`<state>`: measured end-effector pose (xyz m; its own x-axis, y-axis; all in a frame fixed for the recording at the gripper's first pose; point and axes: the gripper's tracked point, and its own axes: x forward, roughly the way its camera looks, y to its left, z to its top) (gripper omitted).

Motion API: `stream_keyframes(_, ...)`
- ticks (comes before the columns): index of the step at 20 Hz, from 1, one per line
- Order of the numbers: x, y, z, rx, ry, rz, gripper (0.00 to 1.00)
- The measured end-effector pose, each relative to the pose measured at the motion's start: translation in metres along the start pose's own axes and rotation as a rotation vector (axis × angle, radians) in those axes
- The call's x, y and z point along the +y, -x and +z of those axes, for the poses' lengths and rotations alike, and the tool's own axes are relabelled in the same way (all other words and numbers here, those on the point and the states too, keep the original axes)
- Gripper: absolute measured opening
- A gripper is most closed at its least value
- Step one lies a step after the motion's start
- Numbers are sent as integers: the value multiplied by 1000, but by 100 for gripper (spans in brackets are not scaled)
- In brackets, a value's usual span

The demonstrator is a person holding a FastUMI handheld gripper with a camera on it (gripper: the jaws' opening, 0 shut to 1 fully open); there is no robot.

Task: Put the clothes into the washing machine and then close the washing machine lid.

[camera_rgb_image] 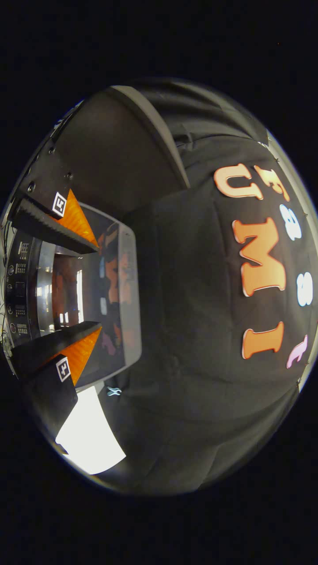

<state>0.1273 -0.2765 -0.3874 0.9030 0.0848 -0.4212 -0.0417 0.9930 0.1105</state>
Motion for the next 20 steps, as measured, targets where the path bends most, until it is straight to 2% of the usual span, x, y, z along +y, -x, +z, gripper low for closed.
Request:
stream_keyframes(6,18,75,101,-186,59,4,99)
stream_keyframes(10,37,126,144,-284,88,-19,99)
stream_keyframes(16,55,185,177,-355,81,-86,98)
stream_keyframes(20,65,215,194,-405,76,-88,98)
